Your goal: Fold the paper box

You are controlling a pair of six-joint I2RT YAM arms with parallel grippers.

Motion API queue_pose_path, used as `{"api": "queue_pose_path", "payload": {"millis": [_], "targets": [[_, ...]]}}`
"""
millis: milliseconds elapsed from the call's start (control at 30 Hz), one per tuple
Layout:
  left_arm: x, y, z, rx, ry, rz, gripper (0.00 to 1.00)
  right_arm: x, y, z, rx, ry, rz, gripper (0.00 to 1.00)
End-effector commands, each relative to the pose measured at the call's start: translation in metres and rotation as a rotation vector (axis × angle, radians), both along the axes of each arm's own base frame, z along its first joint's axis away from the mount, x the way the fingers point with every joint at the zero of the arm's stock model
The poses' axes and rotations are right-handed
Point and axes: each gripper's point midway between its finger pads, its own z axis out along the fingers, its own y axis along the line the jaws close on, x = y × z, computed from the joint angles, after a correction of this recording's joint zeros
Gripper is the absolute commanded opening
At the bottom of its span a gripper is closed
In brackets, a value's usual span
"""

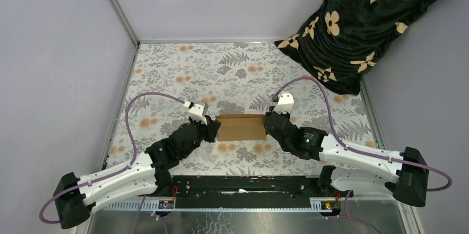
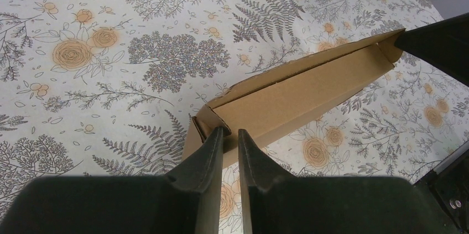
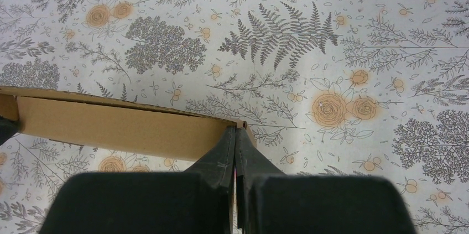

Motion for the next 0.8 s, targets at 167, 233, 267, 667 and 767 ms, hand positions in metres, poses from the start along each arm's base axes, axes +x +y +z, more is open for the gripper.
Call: {"api": "queue_pose_path", "payload": {"millis": [167,233,267,667,767], "targets": [[-0.007,-0.007,-0.003,-0.017,0.014,-0.031,0.21,-0.029,0.010,-0.038,-0.015,0.108,0.068,0.00],[-0.007,-0.007,-0.003,-0.017,0.015,-0.031,0.21,-0.030,0.008,-0.039,-0.016,0.107,0.065,0.00],[-0.007,-0.007,-0.004,-0.016,0.016,-0.032,0.21,-0.030,0.006,-0.040,-0.018,0.107,0.063,0.00],[-0.006,0.006,-0.005,0.033,0.010,0.005,0.21,-0.033,-0.003,-0.047,-0.034,0.107,0.053,0.00],[-0.005,0.009,-0.004,0.043,0.006,0.017,0.21,-0.033,-0.004,-0.049,-0.038,0.108,0.052,0.00]]}}
